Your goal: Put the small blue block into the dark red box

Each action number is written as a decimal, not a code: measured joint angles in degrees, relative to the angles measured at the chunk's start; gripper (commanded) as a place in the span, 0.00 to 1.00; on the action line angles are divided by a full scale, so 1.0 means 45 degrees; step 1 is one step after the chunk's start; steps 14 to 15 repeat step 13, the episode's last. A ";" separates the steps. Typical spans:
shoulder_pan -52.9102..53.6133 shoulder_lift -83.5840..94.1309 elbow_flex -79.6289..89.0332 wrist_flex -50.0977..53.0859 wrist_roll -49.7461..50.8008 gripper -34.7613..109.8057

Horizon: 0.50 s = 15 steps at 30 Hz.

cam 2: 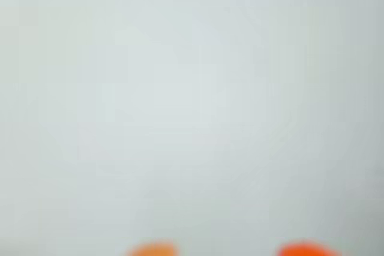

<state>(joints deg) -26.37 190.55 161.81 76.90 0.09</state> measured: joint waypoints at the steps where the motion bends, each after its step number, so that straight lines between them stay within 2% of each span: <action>1: -0.0117 0.0098 0.0293 0.0000 0.0000 0.29; 15: -0.0176 0.0312 0.1758 -0.0039 0.0117 0.28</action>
